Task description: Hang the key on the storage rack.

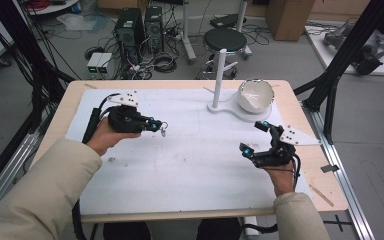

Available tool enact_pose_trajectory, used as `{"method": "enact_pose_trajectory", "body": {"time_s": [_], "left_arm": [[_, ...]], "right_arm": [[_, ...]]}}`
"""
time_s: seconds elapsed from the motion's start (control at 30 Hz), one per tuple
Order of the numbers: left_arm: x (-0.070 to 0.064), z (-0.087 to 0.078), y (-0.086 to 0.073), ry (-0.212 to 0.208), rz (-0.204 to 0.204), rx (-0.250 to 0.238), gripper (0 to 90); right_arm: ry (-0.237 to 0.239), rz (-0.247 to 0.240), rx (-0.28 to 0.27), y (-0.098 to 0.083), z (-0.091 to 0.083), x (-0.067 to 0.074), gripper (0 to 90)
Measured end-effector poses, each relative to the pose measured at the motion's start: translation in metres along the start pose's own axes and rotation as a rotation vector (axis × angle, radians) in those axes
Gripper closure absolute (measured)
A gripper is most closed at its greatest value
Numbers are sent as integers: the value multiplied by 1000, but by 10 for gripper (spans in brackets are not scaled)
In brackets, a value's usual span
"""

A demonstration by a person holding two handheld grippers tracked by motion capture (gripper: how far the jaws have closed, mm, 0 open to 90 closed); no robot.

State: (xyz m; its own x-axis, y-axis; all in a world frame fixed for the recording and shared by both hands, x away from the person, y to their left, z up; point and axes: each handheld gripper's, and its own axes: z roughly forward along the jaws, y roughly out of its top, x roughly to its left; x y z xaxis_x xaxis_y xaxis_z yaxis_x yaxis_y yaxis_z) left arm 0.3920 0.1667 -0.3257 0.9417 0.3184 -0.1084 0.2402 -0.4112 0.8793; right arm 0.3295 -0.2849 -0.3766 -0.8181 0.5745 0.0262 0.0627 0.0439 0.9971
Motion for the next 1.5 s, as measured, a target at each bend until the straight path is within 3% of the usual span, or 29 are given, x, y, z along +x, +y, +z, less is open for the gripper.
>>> {"method": "enact_pose_trajectory", "body": {"time_s": [0.2,0.37,0.43,0.6,0.97,1.2,1.5], "left_arm": [[-8,-8,-4,-50,31,-89,886],[-12,-11,-6,-81,33,-151,886],[-14,-10,-6,-97,41,-162,886],[-19,-6,-4,-125,58,-176,886],[-27,1,1,-169,85,-191,885],[-28,5,2,-198,96,-193,886],[-28,8,2,-205,92,-199,886]], "right_arm": [[140,-15,85,25,30,6,8],[246,-27,114,41,57,14,8],[281,-13,128,47,66,18,8],[354,-33,170,61,88,26,8],[449,-78,225,69,126,40,43],[493,-59,227,66,140,43,59],[538,-59,250,64,146,44,258]]}}
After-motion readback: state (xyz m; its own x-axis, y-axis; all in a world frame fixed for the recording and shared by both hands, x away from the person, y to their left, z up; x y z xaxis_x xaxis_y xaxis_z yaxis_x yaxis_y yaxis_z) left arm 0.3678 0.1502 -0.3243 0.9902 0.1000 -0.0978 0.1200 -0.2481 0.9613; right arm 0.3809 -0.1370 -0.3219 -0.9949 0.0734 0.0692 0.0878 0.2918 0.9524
